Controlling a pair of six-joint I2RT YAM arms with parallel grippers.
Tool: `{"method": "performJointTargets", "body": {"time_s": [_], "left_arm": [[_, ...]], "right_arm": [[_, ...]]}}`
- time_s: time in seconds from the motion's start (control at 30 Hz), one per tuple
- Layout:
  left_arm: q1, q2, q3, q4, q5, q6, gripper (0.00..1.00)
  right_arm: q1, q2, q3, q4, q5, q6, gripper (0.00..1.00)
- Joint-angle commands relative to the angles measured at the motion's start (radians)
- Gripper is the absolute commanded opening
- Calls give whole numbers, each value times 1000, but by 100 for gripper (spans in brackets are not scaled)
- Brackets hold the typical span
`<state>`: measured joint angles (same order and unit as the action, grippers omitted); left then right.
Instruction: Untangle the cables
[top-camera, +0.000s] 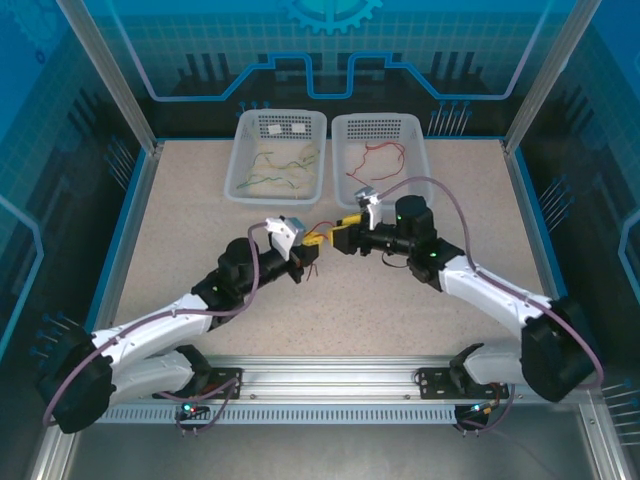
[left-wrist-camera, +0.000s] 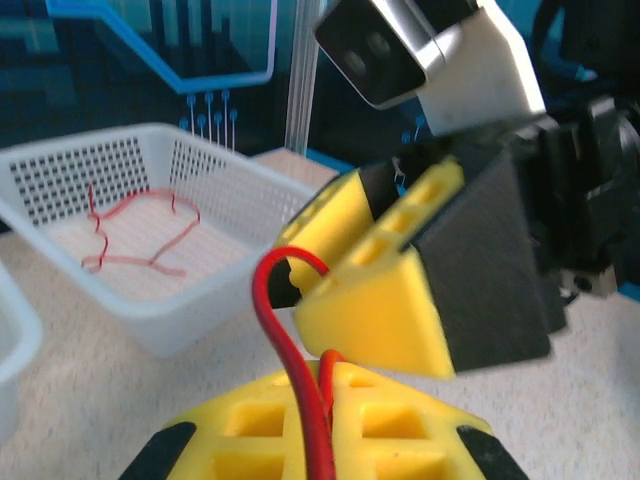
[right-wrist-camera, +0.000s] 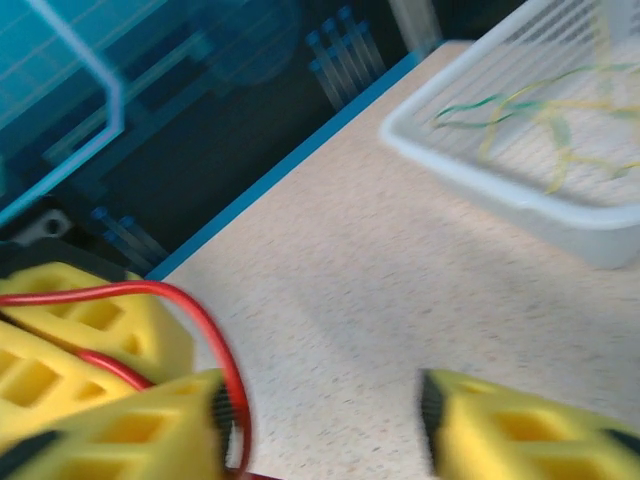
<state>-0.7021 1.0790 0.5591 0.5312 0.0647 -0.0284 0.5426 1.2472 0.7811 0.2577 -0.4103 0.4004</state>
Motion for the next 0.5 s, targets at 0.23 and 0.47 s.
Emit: {"method": "performJointTargets", "body": {"time_s": [0.23,0.47], "left_arm": [[8,226,294,-24,10,-47,0],[8,567,741,-266,-134,-90,0]], "right_arm": [[-11,-433,-13,-223,466,-42,87],[-43,-656,-229,-176,727,23,92]]}}
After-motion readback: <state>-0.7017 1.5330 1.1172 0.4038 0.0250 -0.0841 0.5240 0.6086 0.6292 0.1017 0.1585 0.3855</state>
